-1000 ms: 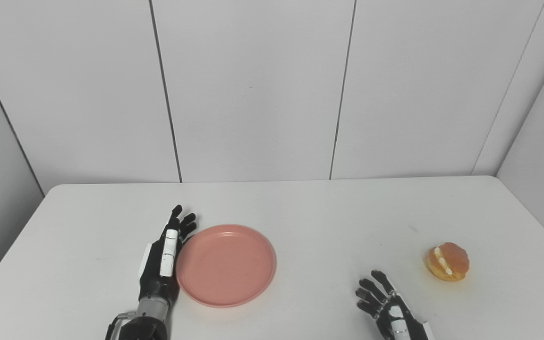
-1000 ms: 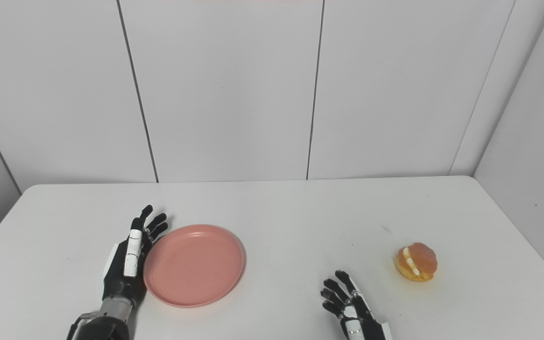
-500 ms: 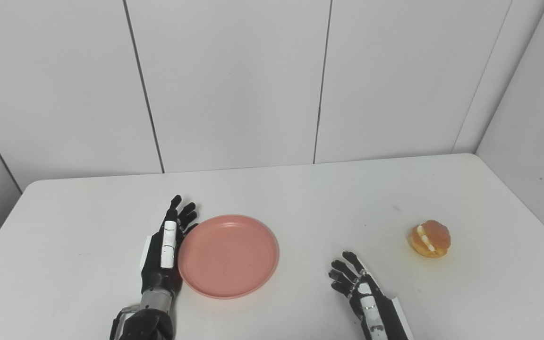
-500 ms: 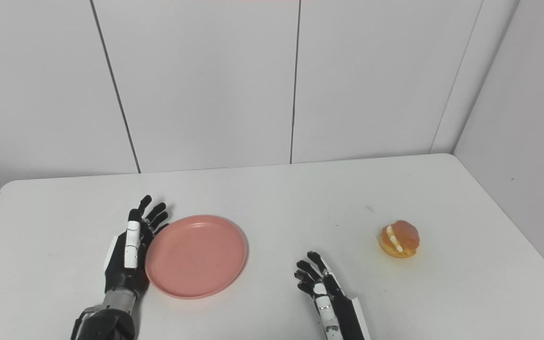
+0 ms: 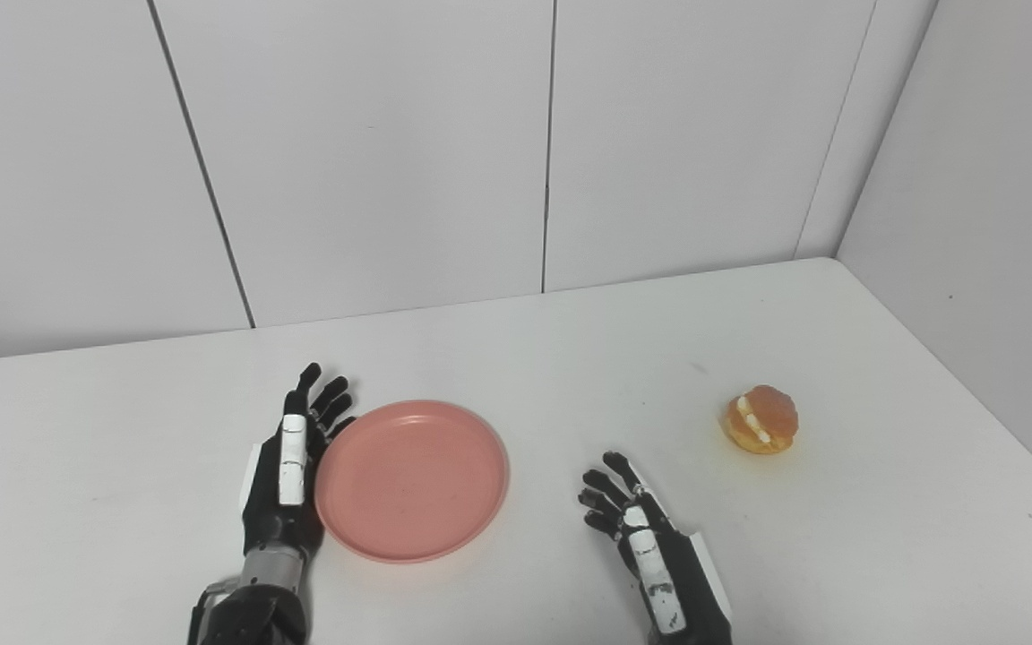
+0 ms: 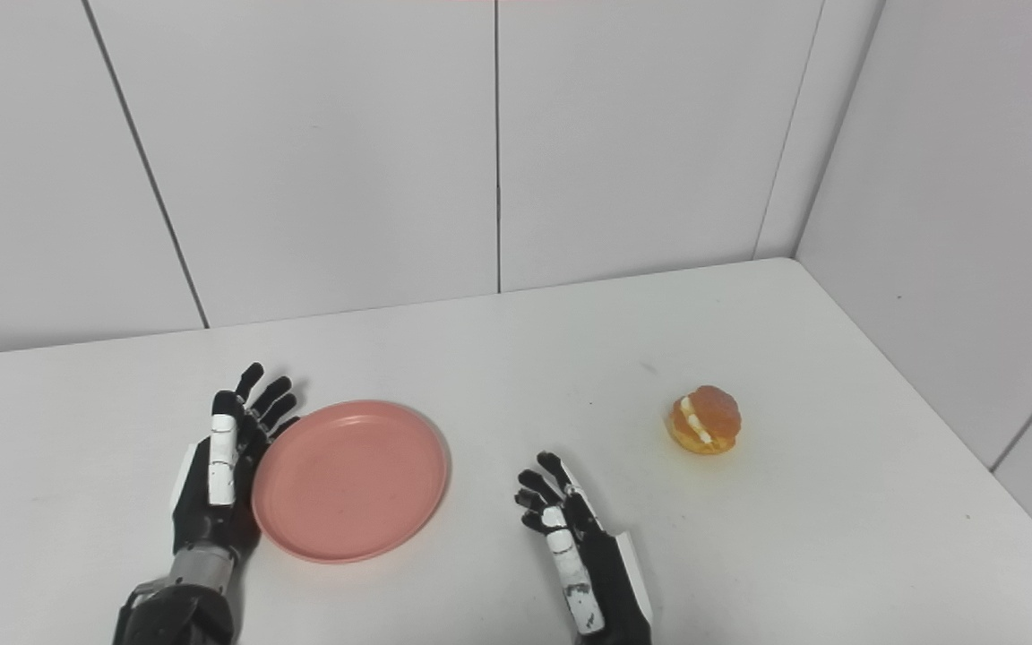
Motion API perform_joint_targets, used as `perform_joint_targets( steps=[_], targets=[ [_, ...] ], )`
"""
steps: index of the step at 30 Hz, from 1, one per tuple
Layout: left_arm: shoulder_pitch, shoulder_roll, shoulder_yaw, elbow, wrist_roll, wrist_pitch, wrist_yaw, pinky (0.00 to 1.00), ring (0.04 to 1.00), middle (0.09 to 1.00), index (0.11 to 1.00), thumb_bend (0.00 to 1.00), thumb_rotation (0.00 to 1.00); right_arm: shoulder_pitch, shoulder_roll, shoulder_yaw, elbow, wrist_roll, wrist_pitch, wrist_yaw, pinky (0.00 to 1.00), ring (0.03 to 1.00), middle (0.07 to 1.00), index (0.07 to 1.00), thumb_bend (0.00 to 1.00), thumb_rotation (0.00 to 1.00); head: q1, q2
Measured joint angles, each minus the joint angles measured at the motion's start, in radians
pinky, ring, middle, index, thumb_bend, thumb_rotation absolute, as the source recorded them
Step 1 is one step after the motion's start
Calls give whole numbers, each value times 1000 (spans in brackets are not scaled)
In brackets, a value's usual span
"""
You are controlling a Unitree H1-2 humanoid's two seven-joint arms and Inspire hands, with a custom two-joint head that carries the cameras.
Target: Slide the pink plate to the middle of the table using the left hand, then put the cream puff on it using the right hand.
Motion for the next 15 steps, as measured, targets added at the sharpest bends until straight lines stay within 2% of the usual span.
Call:
perform_joint_targets(
  steps=[6, 10, 13, 15],
  targets=[
    [-6, 1, 1, 13, 0, -5, -4, 812, 884, 873, 930, 831, 945, 0, 14, 4, -1, -36, 0, -23, 815, 816, 845, 895, 716, 862, -3, -5],
    [-21, 1, 2, 38, 0, -14, -8, 819, 886, 872, 927, 829, 937, 2, 27, 6, -2, -78, -1, -53, 780, 814, 845, 884, 716, 831, -17, -14],
    [-34, 0, 2, 57, 0, -20, -11, 818, 885, 873, 923, 813, 939, 7, 31, 5, -11, -103, -1, -68, 764, 818, 847, 876, 760, 747, -25, -23],
    [-39, -1, 2, 66, -1, -23, -14, 824, 888, 872, 923, 811, 942, 11, 38, 4, -31, -112, 2, -76, 764, 820, 849, 878, 825, 721, -25, -23]
  ],
)
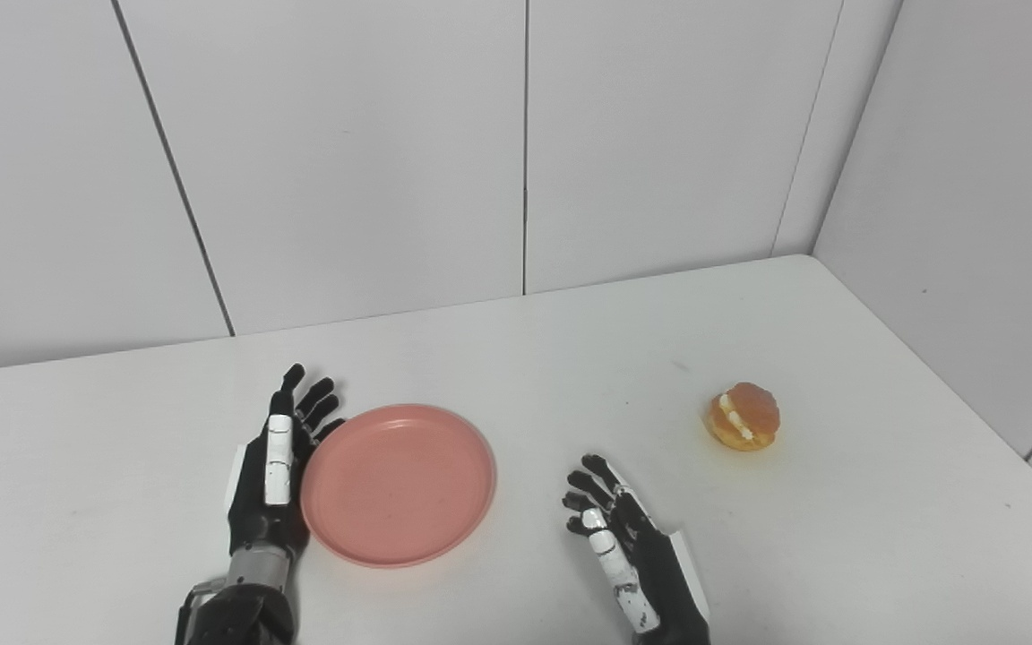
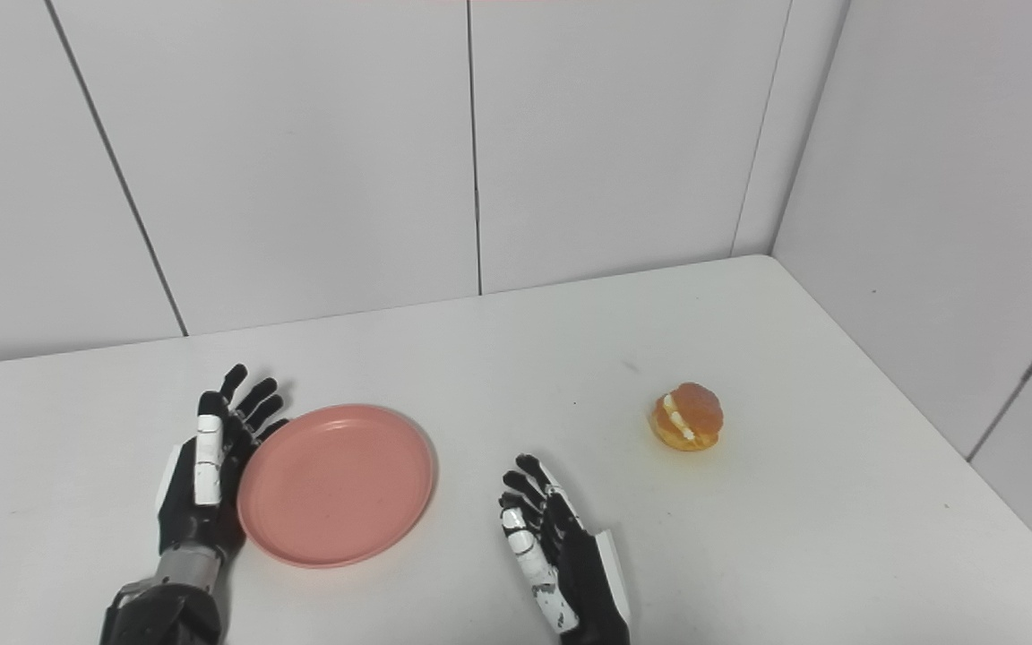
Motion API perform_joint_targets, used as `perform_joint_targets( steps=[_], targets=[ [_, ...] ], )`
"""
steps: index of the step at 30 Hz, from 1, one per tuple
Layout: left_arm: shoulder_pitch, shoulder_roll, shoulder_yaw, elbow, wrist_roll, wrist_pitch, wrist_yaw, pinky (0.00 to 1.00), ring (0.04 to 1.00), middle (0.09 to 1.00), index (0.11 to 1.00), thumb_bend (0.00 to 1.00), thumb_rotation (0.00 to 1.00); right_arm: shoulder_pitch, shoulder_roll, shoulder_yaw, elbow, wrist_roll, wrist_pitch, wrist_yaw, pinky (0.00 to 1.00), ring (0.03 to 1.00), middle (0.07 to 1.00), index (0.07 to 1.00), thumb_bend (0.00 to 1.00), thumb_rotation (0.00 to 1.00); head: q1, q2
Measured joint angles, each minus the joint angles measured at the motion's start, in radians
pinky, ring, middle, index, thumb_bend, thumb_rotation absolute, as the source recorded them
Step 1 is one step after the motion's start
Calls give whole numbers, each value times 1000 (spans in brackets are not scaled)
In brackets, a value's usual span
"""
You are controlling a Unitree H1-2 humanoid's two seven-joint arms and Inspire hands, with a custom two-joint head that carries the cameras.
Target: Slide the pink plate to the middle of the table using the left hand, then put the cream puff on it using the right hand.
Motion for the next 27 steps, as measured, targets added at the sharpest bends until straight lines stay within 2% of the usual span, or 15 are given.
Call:
perform_joint_targets(
  steps=[5, 8, 11, 15, 18, 21, 25, 27],
  targets=[
    [-17, -3, -2, 27, 1, -18, -1, 811, 878, 867, 919, 819, 936, 28, 1, 6, -79, -129, 39, -13, 802, 833, 859, 879, 845, 718, -3, -8],
    [-19, -4, -1, 32, 1, -21, -1, 831, 884, 866, 917, 808, 930, 24, -44, -8, -157, -264, 45, -22, 855, 888, 902, 894, 919, 683, -6, -12],
    [-21, -4, -1, 36, 1, -27, -1, 813, 878, 865, 919, 804, 941, 8, -108, -46, -243, -342, 96, -1, 905, 922, 938, 896, 963, 566, -5, -15],
    [-26, -4, -1, 47, 1, -33, -1, 812, 882, 868, 923, 807, 953, -14, -162, -92, -332, -345, 196, 62, 875, 907, 955, 898, 984, 414, -2, -21],
    [-32, -4, -1, 57, 3, -38, -1, 810, 876, 864, 919, 817, 951, -41, -204, -115, -415, -301, 306, 150, 790, 877, 961, 906, 991, 357, 0, -25],
    [-39, -4, -1, 70, 7, -45, -1, 805, 873, 862, 921, 824, 953, -93, -276, -130, -471, -316, 382, 216, 755, 857, 936, 891, 1000, 338, 6, -29],
    [-41, -4, -1, 74, 7, -50, -1, 807, 877, 866, 926, 813, 956, -141, -363, -133, -496, -360, 442, 285, 763, 869, 926, 886, 1000, 337, 11, -34],
    [-43, -4, 0, 74, 7, -50, -1, 809, 876, 868, 927, 806, 960, -154, -398, -130, -500, -394, 450, 311, 763, 881, 922, 877, 1000, 362, 12, -35]
  ],
)
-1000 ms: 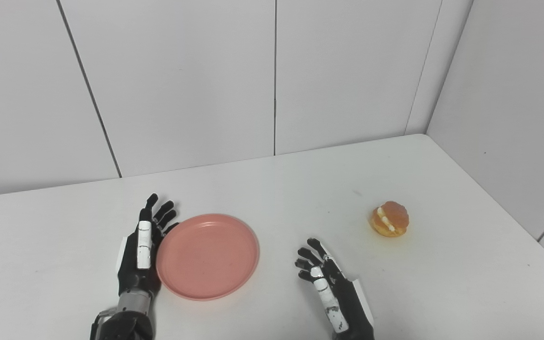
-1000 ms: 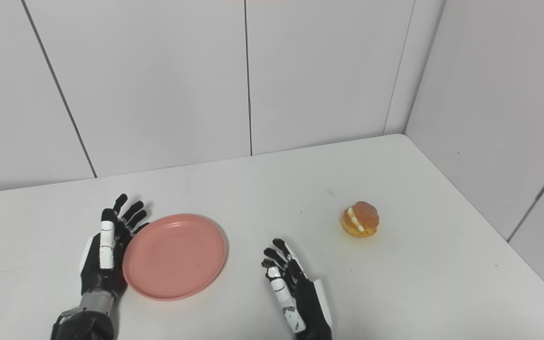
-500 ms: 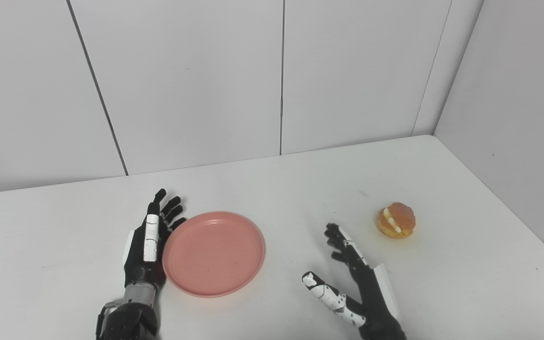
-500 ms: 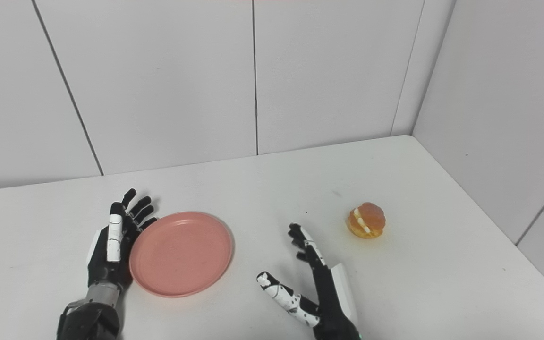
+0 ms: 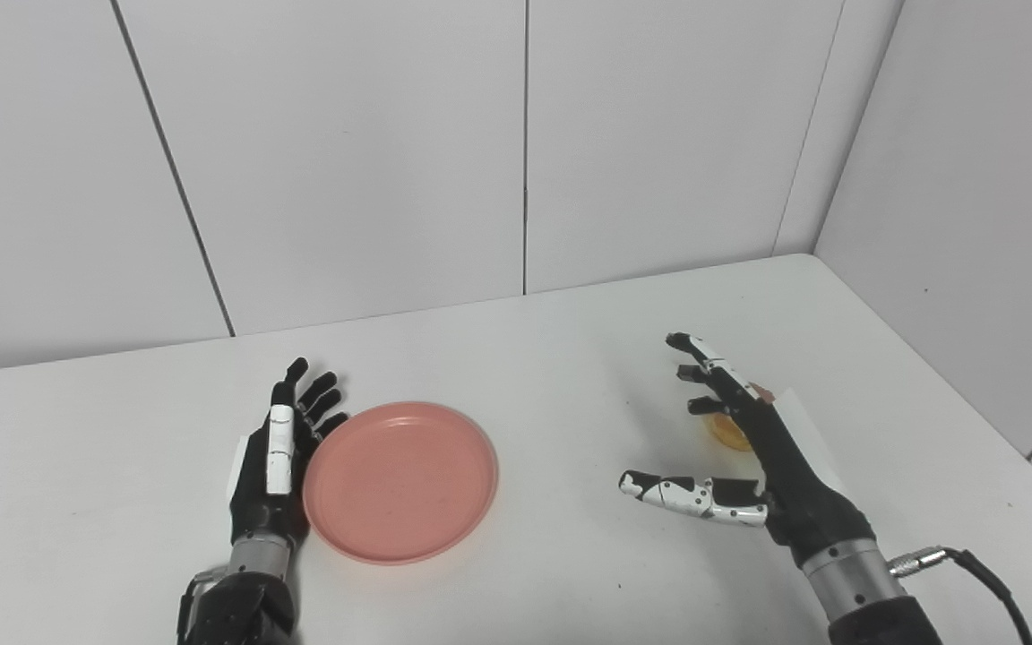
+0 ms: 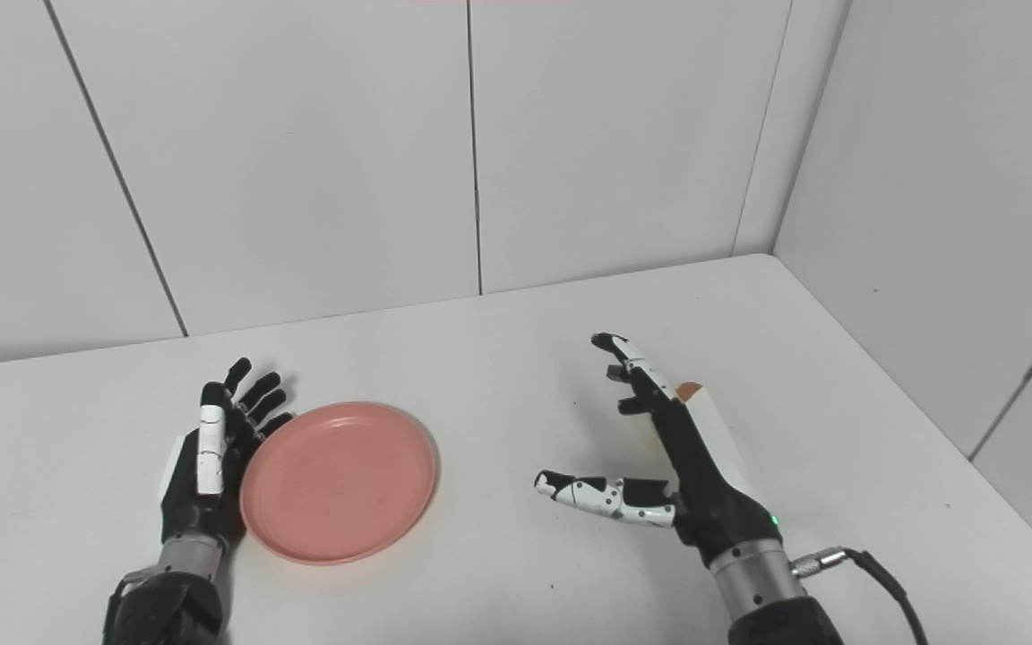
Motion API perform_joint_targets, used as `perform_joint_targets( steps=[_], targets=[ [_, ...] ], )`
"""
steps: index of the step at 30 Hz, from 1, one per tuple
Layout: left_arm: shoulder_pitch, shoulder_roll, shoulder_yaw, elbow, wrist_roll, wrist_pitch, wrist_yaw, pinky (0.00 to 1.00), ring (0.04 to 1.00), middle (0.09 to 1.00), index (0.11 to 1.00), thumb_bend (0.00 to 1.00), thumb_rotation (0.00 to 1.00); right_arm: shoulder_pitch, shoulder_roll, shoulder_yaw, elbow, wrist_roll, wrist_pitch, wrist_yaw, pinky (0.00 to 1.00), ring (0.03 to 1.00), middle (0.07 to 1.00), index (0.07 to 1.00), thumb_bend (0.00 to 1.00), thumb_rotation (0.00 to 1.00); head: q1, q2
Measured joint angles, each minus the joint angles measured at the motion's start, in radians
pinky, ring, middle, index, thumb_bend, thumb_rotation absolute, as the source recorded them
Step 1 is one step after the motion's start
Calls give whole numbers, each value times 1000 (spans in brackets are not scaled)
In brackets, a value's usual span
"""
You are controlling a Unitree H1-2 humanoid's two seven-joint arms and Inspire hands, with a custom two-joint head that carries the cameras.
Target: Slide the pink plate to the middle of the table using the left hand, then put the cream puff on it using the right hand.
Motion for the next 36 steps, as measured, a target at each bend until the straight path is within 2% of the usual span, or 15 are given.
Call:
perform_joint_targets(
  steps=[6, 10, 15, 19, 23, 27, 33, 36],
  targets=[
    [0, 1, 0, 1, 0, 0, 0, 814, 878, 866, 930, 798, 971, -53, -119, 7, 7, -124, 1, 75, 739, 869, 907, 840, 1000, 347, 2, -5],
    [0, 2, -2, 0, 1, 1, 0, 807, 878, 867, 938, 784, 979, -113, -168, 7, 41, -206, 1, 108, 746, 861, 904, 833, 1000, 305, 11, -5],
    [0, 2, -3, -4, 1, 2, 0, 809, 876, 864, 929, 783, 966, -158, -233, 6, 82, -264, 1, 176, 727, 858, 893, 839, 1000, 311, 11, -5],
    [1, 2, -3, -4, 1, 3, 0, 802, 874, 859, 929, 788, 962, -181, -292, 11, 129, -330, 1, 231, 777, 864, 884, 819, 1000, 301, 15, -6],
    [1, 3, -3, -6, 1, 5, 0, 806, 874, 860, 930, 792, 951, -186, -319, 23, 172, -362, -7, 258, 790, 866, 876, 801, 1000, 323, 17, -5],
    [2, 5, -5, -7, 2, 6, 0, 803, 876, 862, 932, 797, 953, -186, -336, 24, 236, -368, -28, 256, 810, 857, 857, 792, 1000, 299, 18, -3],
    [2, 6, -9, -7, 6, 6, 0, 808, 879, 862, 931, 801, 951, -205, -358, 27, 315, -367, -33, 256, 859, 880, 864, 807, 1000, 315, 23, -2],
    [2, 6, -11, -7, 9, 6, 1, 810, 878, 858, 929, 800, 957, -228, -360, 28, 364, -360, -33, 255, 812, 863, 855, 814, 1000, 298, 23, 0]
  ],
)
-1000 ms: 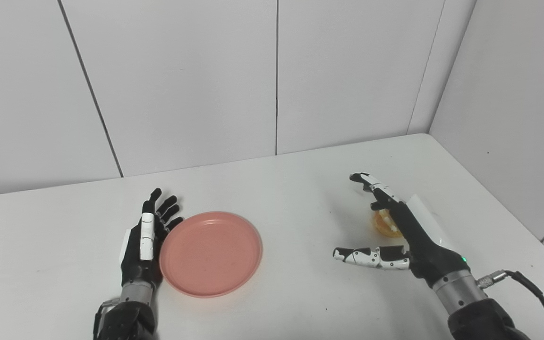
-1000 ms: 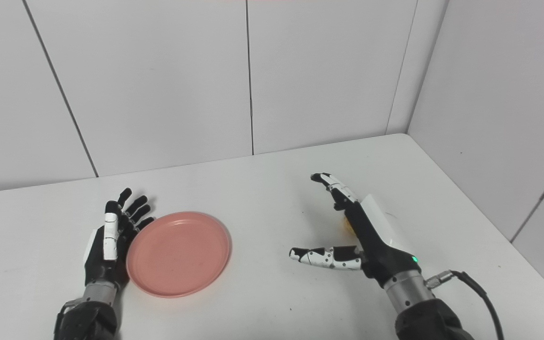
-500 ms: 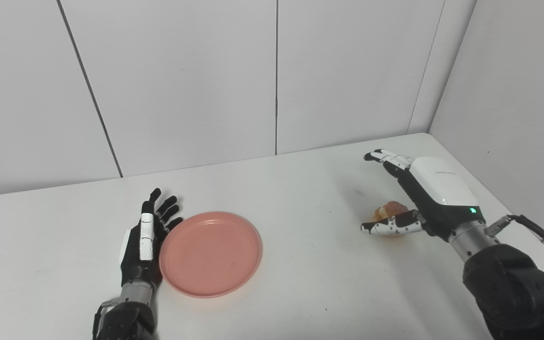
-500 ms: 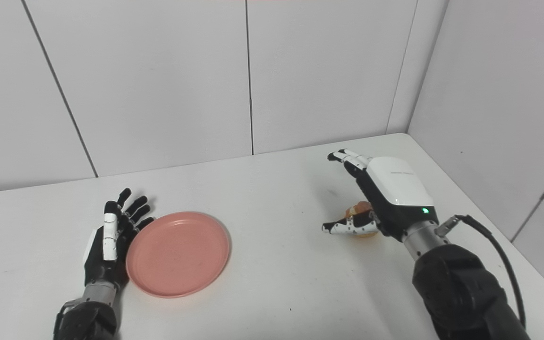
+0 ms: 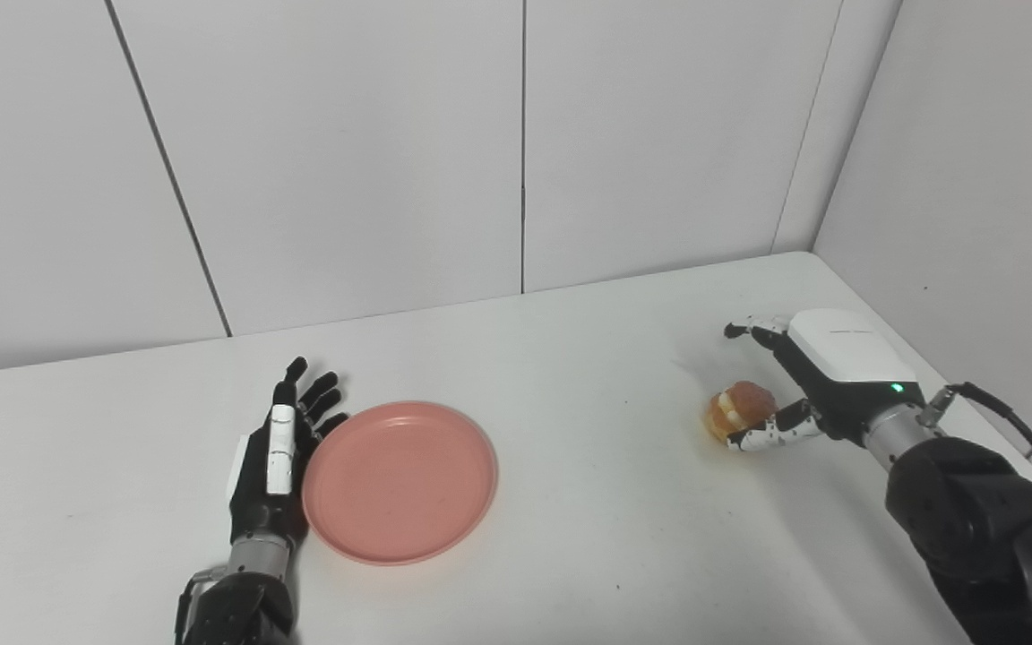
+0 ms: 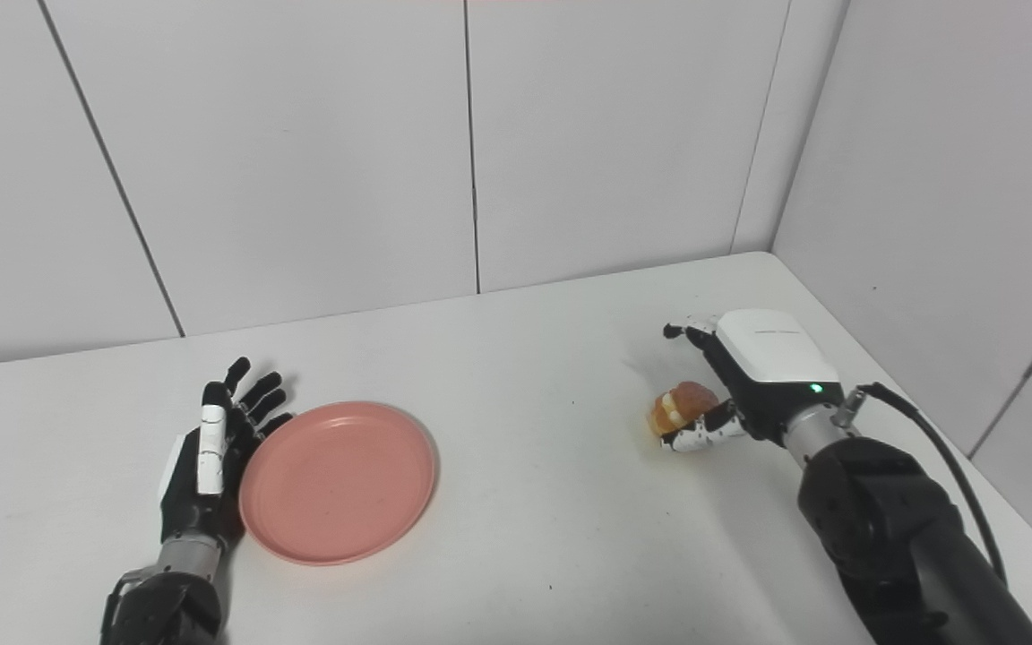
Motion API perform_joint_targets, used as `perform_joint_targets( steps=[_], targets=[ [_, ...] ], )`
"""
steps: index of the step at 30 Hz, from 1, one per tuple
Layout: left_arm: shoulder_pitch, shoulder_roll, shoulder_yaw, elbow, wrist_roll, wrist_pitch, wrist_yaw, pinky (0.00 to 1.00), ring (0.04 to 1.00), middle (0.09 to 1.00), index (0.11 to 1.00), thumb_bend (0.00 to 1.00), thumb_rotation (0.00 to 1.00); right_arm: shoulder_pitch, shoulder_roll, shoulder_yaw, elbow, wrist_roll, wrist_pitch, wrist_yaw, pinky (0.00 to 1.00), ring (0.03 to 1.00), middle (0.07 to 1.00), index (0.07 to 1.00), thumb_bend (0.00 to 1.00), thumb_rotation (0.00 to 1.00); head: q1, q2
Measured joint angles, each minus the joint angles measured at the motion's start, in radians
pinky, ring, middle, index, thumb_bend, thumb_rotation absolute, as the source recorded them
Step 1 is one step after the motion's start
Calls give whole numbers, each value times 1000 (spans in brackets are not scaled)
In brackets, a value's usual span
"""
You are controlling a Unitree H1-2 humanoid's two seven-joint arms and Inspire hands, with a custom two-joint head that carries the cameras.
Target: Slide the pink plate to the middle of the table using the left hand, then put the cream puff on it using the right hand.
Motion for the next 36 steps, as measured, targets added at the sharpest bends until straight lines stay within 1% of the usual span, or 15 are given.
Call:
perform_joint_targets(
  steps=[1, 2, 7, 14, 17, 21, 27, 31, 36],
  targets=[
    [0, 0, -2, -1, 6, 0, 1, 815, 881, 860, 930, 797, 958, -4, 0, 0, 18, 4, -1, -5, 797, 856, 852, 814, 1000, 294, 2, 2],
    [0, -1, -3, -2, 7, 1, 1, 816, 883, 860, 928, 798, 955, -6, 0, 1, 34, 8, -3, -13, 756, 845, 852, 817, 1000, 287, 2, 2],
    [1, -1, -1, -3, 7, 1, 1, 810, 886, 862, 926, 801, 952, -10, 0, 7, 106, 29, -30, -53, 679, 835, 861, 823, 1000, 267, 5, 3],
    [3, -1, -1, -6, 13, 2, 4, 808, 882, 861, 929, 791, 964, -27, 0, 27, 178, 46, -38, -73, 601, 816, 854, 816, 1000, 246, 12, 2],
    [4, -2, -1, -7, 13, 2, 5, 810, 884, 865, 929, 789, 964, -34, 0, 35, 193, 51, -39, -78, 593, 817, 858, 815, 1000, 243, 14, 3],
    [6, -2, -1, -11, 13, 4, 7, 810, 884, 863, 930, 789, 964, -37, -1, 49, 204, 53, -39, -79, 618, 813, 855, 817, 1000, 235, 17, 2],
    [9, -2, -3, -15, 15, 5, 11, 813, 885, 867, 933, 786, 970, -43, -2, 65, 223, 63, -44, -85, 590, 786, 850, 812, 1000, 229, 21, 3],
    [13, -3, -6, -23, 16, 7, 13, 814, 882, 864, 933, 780, 972, -45, -2, 68, 231, 81, -44, -88, 600, 793, 856, 818, 1000, 227, 25, 6],
    [18, -5, -6, -33, 17, 14, 15, 822, 887, 866, 930, 767, 977, -47, -2, 88, 232, 82, -44, -87, 611, 801, 857, 824, 1000, 244, 26, 8]
  ],
)
